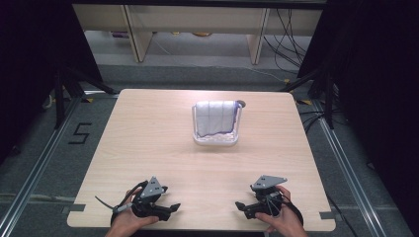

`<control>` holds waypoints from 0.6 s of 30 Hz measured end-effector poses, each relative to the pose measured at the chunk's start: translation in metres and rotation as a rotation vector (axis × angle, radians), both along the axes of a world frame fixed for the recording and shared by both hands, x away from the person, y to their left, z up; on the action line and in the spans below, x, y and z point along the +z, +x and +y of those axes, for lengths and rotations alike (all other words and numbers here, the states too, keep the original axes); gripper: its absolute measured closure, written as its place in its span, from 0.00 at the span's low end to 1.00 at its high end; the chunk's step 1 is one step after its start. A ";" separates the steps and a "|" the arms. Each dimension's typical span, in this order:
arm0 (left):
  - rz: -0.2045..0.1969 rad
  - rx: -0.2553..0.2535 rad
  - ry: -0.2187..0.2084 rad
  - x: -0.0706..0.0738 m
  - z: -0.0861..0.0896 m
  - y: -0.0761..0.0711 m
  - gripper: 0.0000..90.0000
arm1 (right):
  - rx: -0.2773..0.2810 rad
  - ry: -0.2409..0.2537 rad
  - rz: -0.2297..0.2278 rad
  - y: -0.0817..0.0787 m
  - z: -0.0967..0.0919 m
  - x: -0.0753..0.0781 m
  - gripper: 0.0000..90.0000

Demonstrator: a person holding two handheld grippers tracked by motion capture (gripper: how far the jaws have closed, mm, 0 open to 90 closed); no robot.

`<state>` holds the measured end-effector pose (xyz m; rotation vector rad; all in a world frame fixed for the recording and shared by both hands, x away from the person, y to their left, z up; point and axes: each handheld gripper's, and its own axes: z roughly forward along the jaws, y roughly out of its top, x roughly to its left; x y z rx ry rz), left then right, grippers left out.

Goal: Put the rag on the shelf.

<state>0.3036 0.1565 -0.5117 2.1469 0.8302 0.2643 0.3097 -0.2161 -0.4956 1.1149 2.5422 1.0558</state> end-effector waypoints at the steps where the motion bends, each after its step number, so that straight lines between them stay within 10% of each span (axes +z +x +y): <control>1: 0.000 0.004 0.024 -0.001 0.002 0.002 0.27 | 0.011 -0.018 -0.011 -0.001 -0.001 -0.002 0.19; 18: 0.021 0.005 0.014 -0.003 0.002 0.003 0.27 | -0.004 -0.028 0.000 -0.002 -0.004 0.000 0.20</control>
